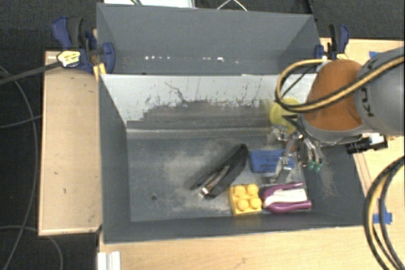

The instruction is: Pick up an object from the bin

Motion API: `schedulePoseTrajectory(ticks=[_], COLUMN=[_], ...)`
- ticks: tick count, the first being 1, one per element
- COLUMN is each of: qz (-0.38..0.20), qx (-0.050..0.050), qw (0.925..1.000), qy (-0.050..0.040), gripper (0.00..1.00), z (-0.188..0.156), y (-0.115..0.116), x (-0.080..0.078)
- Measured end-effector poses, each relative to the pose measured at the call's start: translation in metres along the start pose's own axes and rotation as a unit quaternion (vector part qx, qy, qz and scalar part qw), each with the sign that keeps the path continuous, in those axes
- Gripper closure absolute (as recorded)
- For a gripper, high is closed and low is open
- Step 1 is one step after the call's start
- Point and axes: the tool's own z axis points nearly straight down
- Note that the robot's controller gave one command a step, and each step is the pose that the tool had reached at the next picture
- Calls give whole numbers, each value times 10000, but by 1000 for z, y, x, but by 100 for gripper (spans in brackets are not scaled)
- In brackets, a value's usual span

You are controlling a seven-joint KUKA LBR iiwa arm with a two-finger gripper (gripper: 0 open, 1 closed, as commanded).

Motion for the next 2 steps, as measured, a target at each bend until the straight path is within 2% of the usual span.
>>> schedulePoseTrajectory(ticks=[1, 2], qz=[1480, 1], qx=[-3, -2], qw=[9890, 10000], qy=[-72, -17], gripper=[0, 100], z=[-2, -1], y=[13, 0], x=[-4, -1])
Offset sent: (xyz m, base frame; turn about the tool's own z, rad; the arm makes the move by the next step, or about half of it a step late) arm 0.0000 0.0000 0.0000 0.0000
